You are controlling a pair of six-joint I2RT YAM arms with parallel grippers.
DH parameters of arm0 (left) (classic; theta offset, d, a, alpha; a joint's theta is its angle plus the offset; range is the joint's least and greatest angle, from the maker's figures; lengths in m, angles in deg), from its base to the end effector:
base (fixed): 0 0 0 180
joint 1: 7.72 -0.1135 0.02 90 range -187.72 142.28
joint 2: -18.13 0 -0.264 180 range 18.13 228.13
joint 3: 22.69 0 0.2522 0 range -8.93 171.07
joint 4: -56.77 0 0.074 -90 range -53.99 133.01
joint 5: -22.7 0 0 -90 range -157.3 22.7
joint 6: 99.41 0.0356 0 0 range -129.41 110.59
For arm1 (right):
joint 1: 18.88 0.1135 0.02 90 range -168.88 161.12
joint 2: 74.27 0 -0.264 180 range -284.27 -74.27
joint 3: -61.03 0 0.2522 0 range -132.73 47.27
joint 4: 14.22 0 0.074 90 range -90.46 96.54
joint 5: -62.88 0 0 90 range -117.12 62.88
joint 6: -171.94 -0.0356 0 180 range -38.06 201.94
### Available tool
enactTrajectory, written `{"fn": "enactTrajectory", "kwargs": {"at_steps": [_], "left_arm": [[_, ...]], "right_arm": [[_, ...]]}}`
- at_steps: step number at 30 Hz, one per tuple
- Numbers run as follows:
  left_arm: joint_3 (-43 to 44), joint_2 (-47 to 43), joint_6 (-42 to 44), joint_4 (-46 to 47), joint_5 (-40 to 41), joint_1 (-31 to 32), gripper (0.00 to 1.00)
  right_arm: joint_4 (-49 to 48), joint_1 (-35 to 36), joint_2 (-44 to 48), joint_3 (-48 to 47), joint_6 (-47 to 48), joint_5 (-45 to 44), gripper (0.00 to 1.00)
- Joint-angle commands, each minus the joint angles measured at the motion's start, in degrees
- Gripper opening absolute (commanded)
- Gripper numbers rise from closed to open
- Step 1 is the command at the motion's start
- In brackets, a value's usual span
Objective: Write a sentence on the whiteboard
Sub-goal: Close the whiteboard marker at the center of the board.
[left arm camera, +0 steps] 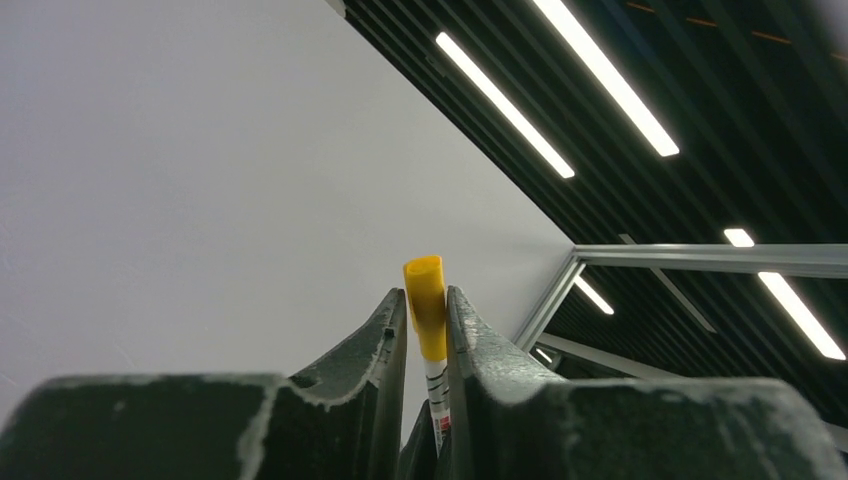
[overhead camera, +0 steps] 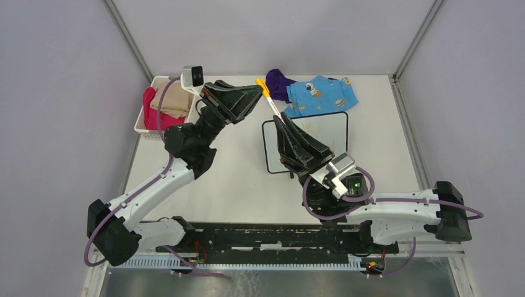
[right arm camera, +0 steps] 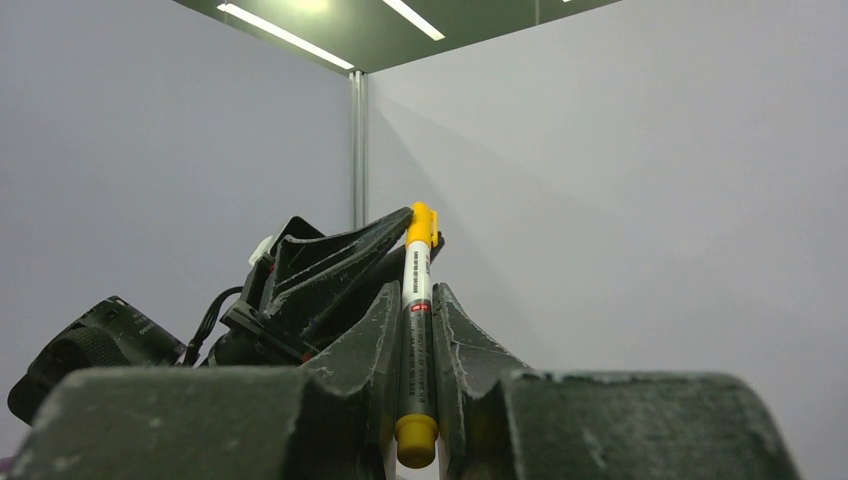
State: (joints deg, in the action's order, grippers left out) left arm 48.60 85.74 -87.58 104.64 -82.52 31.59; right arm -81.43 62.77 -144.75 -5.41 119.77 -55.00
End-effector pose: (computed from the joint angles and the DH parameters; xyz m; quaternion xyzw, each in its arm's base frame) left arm 0.1786 -0.1583 0.4586 0.0094 0.3494 -0.8227 0.4484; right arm 0.0500 0.2261 0.4387 -0.0764 0.3159 0.3004 0.8967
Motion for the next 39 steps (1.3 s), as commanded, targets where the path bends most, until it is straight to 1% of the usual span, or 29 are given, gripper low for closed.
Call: {"fn": "enactTrajectory", "kwargs": {"at_steps": [1,7,14,16,21,24,32,36,39], "left_arm": [[0.8,-0.5,1.0,-0.3,-4.7,1.4,0.32],[0.7,-1.5,2.4,-1.8,-4.0,1.4,0.49],[0.6,-2.8,4.9,-3.2,-3.0,1.4,0.77],[1.0,-3.9,6.9,-5.3,-1.5,1.3,0.8],[4.6,-6.0,13.5,-14.4,1.5,1.0,0.81],[7.3,-5.8,16.3,-18.5,1.6,1.0,0.79],[10.6,-2.9,15.2,-16.6,-2.4,0.9,0.75],[10.8,-2.0,14.0,-15.3,-3.1,0.8,0.73],[10.1,-1.5,12.7,-13.5,-3.6,0.8,0.69]], "right_arm": [[-0.1,-0.1,0.7,-2.2,0.0,1.6,0.0],[0.0,0.0,1.0,-2.0,0.0,1.6,0.0],[0.3,0.0,1.9,-1.2,-0.7,1.7,0.0],[0.7,0.0,2.6,-0.7,-1.0,1.8,0.0],[2.2,0.0,4.2,0.5,-1.9,2.2,0.0],[3.0,0.0,4.8,0.9,-2.2,2.3,0.0],[3.8,0.0,5.5,1.7,-2.6,2.6,0.0],[4.1,0.0,5.8,1.8,-2.7,2.8,0.0],[4.3,-0.1,5.9,1.8,-2.6,2.9,0.0]]}}
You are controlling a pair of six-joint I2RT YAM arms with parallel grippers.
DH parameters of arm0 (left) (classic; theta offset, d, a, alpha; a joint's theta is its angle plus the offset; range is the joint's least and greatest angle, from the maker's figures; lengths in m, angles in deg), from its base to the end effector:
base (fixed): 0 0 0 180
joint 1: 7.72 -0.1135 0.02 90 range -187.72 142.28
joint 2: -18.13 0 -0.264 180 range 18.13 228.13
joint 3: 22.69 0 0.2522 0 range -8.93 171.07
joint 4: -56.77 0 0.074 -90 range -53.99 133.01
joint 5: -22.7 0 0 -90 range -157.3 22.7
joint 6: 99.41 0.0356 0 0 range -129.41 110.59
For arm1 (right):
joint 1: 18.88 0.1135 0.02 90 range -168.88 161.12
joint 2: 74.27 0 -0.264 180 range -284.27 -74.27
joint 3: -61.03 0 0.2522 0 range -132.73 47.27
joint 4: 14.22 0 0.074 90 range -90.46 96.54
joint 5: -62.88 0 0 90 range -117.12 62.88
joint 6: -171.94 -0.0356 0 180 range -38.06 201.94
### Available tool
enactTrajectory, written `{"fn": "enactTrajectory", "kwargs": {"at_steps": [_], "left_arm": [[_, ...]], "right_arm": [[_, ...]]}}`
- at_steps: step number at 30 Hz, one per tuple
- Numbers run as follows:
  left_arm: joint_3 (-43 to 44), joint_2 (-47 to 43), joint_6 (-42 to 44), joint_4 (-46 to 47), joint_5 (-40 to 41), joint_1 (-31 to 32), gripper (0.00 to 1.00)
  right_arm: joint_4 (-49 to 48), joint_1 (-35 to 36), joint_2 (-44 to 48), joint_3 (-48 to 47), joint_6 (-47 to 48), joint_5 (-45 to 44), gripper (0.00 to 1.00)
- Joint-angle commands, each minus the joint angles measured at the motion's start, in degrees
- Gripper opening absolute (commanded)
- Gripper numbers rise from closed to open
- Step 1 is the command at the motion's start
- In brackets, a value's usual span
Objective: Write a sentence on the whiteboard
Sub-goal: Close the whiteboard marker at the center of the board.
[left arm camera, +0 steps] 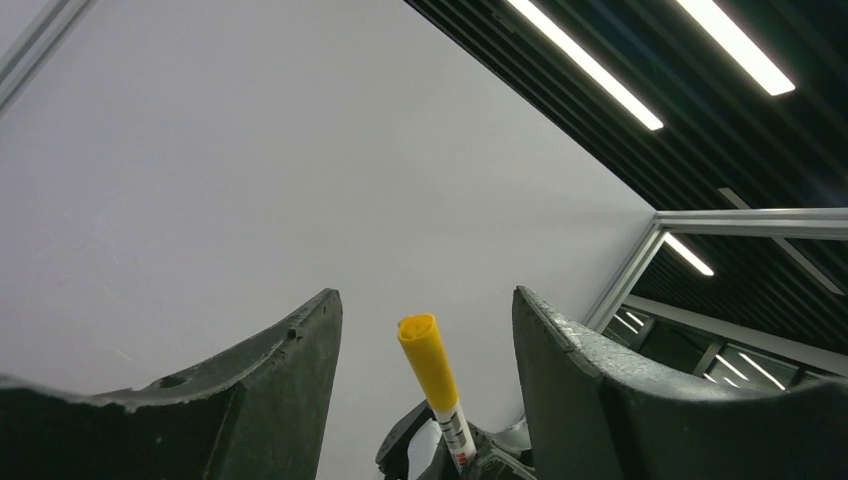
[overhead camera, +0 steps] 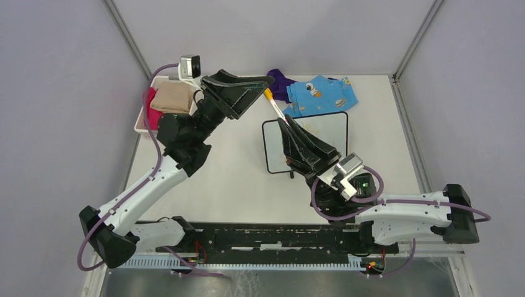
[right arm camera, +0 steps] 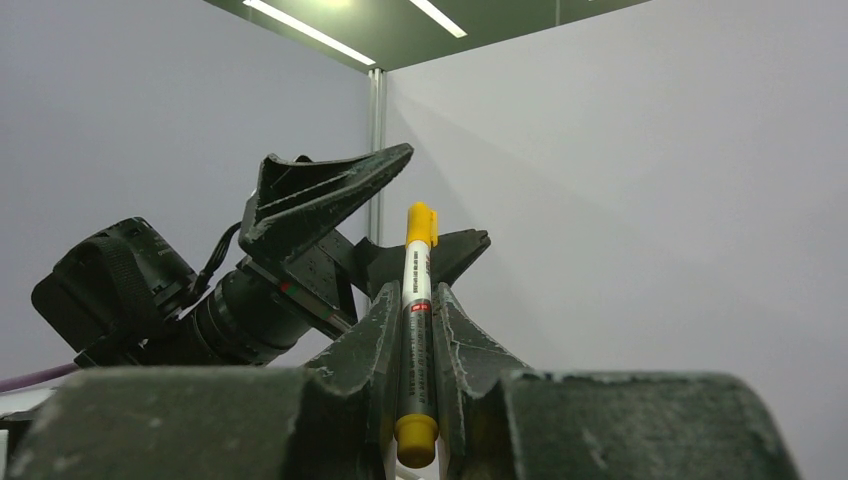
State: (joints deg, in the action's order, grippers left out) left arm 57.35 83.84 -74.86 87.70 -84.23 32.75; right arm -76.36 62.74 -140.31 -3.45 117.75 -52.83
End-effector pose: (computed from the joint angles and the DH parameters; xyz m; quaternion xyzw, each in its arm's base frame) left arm 0.1696 -0.1583 0.4933 0.0515 0.3970 -0.7639 0.5063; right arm 0.0469 0.2124 0.4403 -0.0998 0.3125 0.3150 0.8906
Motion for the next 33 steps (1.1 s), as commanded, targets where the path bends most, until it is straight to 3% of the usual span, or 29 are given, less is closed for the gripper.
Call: {"fn": "enactTrajectory", "kwargs": {"at_steps": [1,24,33], "left_arm": [[1.2,0.6,-0.5,4.1,-2.1,-0.4,0.66],[-0.3,2.3,-4.8,9.5,-4.5,-0.7,0.27],[-1.4,3.0,-7.2,11.5,-5.1,-0.7,0.02]], "right_arm": [[-0.7,0.0,1.4,-0.2,-0.5,0.8,0.0],[-1.0,0.0,1.4,-0.2,0.4,0.3,0.0],[-1.4,0.0,1.3,-0.3,0.6,0.1,0.0]]}}
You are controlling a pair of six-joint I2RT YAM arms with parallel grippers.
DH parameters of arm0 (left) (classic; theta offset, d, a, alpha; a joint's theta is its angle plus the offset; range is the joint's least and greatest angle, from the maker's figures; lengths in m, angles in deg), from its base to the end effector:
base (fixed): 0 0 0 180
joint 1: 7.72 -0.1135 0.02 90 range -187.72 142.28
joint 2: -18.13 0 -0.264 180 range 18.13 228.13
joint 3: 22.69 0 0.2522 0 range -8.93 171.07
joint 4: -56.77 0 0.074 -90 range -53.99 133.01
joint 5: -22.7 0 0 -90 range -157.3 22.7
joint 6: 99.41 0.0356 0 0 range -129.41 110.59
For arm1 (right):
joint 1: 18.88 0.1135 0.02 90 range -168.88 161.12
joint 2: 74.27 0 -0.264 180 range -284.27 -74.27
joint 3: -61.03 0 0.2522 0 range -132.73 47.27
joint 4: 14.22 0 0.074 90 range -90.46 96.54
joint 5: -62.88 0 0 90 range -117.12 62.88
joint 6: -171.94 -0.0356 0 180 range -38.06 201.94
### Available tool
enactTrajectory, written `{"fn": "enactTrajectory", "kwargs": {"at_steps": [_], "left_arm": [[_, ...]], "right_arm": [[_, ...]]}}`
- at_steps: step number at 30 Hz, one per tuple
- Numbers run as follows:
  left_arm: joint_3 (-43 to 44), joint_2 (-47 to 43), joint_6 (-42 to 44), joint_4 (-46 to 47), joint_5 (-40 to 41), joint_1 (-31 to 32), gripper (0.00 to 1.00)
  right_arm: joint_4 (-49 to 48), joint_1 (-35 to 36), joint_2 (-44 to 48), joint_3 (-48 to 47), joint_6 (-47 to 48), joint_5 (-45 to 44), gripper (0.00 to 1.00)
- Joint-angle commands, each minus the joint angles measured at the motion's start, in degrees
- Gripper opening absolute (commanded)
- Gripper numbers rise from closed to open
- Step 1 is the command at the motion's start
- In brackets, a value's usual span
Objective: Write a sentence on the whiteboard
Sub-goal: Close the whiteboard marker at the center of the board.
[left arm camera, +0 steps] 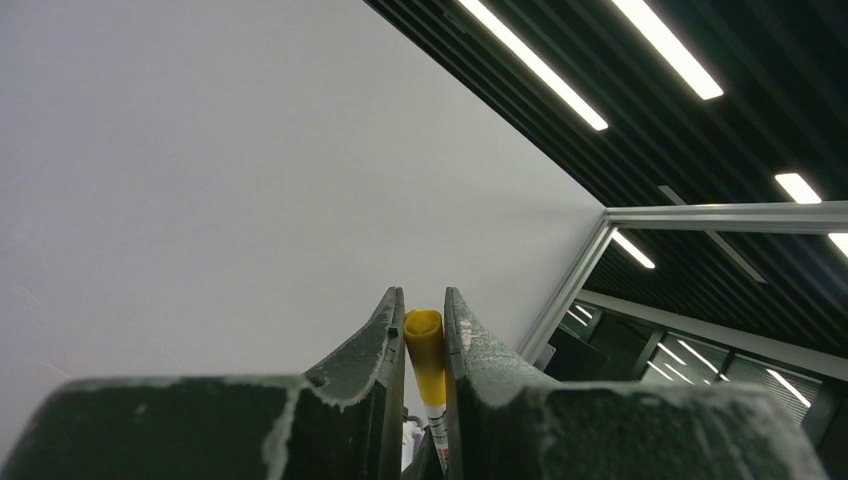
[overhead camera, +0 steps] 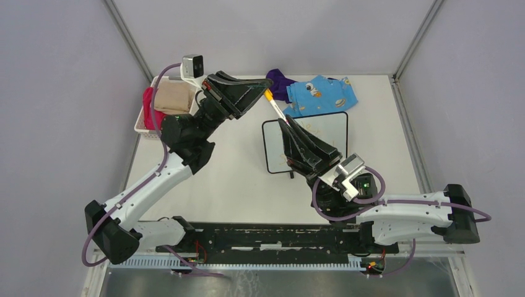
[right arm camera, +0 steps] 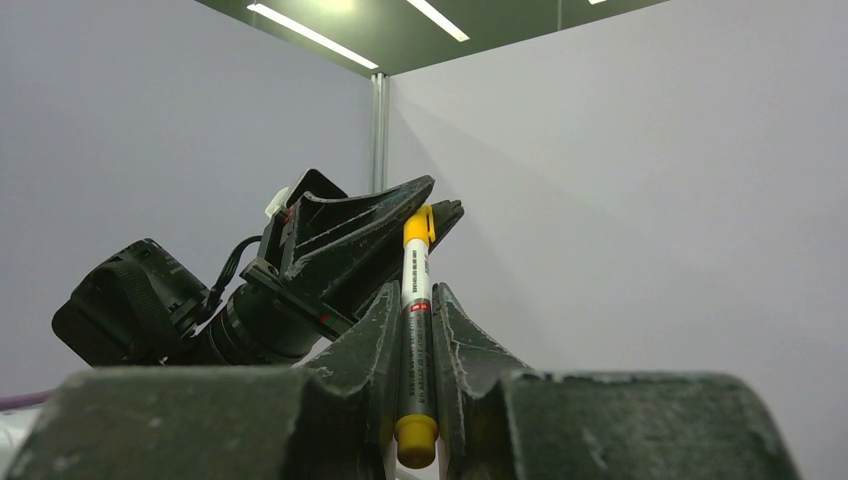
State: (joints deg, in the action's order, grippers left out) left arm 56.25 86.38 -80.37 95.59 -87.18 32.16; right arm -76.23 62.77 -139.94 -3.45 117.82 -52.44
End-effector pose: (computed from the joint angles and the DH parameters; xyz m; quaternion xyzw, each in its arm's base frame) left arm 0.1762 -0.1630 0.4872 0.0647 0.3718 -0.7948 0.4753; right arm 0.0463 0.2107 0.4415 -0.1002 0.3088 0.3163 0.8914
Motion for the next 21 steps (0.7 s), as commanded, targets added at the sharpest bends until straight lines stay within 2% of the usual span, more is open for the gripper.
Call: {"fn": "enactTrajectory", "kwargs": {"at_steps": [1,21], "left_arm": [[-0.4,0.5,-1.8,3.7,-2.2,-0.1,0.02],[-2.5,0.1,-1.7,2.7,-3.6,1.7,0.02]], "right_arm": [[-1.6,0.0,0.8,-0.3,0.6,-0.3,0.0],[-2.2,0.0,-1.8,-2.2,1.8,-1.1,0.0]]}}
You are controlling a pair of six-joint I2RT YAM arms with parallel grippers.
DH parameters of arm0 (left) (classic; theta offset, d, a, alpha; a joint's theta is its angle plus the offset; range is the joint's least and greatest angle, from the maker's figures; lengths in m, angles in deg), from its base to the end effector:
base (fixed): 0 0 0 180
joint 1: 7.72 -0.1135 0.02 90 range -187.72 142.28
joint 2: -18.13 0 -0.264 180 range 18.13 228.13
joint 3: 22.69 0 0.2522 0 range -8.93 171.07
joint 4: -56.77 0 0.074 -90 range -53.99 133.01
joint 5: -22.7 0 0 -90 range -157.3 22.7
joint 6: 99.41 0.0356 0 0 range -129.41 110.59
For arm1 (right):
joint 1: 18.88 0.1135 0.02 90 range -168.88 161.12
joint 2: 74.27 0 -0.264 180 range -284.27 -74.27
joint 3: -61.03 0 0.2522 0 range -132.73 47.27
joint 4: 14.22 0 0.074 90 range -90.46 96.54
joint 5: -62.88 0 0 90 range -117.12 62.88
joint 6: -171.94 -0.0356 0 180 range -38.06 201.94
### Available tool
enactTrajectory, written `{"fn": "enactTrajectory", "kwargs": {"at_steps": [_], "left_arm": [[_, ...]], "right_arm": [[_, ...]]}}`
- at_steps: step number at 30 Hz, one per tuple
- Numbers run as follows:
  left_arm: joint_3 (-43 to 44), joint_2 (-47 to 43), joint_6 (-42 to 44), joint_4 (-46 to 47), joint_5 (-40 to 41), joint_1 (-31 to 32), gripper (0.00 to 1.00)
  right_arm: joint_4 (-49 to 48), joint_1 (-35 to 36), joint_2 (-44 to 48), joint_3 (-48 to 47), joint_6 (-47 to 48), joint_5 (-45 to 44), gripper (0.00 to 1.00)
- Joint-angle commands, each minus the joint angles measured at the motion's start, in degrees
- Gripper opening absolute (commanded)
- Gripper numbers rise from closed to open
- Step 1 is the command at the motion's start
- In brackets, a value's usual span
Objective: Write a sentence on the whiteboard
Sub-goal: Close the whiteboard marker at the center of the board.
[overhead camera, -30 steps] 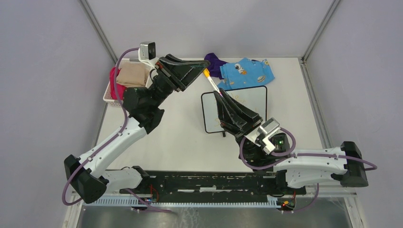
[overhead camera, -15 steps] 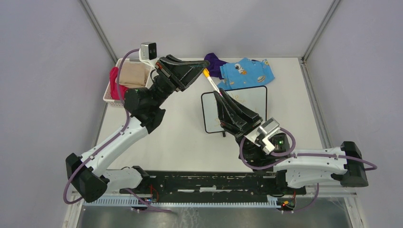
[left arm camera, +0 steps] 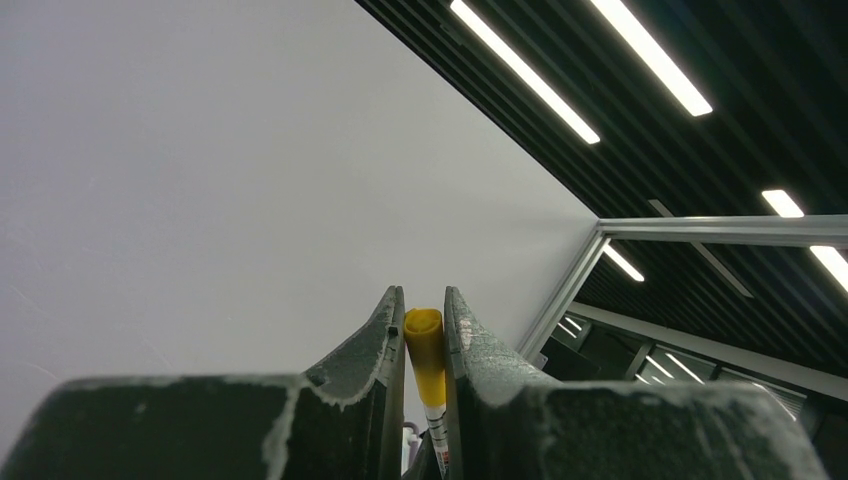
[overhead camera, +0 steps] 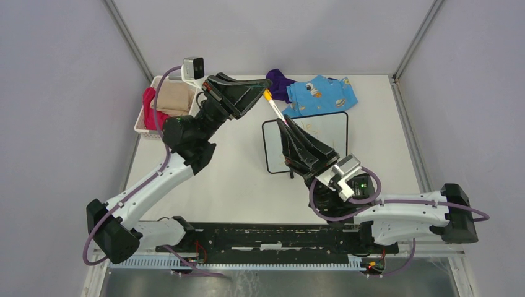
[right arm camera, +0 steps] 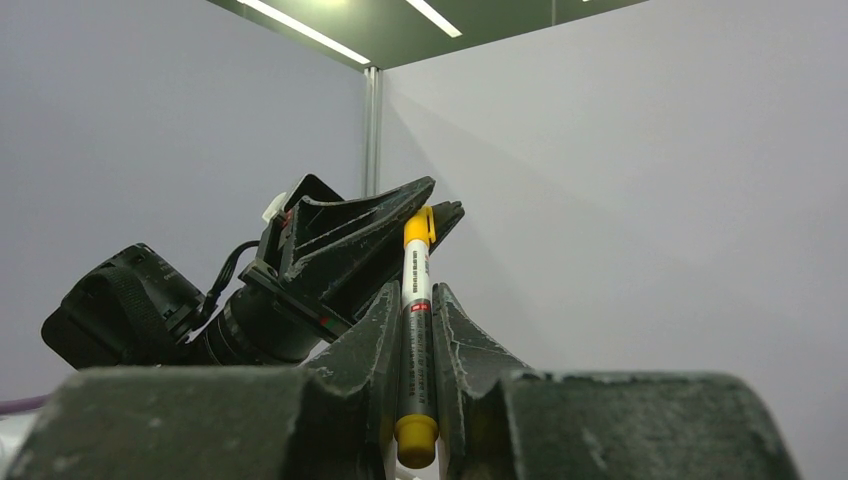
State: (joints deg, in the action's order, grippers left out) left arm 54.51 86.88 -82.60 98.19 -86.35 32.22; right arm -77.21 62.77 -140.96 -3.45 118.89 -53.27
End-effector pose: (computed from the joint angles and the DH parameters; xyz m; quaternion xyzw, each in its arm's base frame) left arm 0.1790 -0.1650 0.4789 0.0521 0.3687 -0.8043 0.4630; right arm 0.0474 0.2147 0.4387 -0.0995 0.3137 0.3057 0.8935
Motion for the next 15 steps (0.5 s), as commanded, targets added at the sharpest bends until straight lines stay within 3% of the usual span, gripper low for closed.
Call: {"fn": "enactTrajectory", "kwargs": {"at_steps": [1,15], "left_arm": [[-0.8,-0.4,0.5,0.0,-4.5,1.7,0.02],[-1.6,-1.9,5.6,-5.7,-4.6,5.6,0.02]], "right_arm": [[-1.2,-0.1,-0.9,-2.4,0.9,-0.2,0.0],[-1.7,0.0,-2.1,-3.3,2.0,-0.3,0.0]]}}
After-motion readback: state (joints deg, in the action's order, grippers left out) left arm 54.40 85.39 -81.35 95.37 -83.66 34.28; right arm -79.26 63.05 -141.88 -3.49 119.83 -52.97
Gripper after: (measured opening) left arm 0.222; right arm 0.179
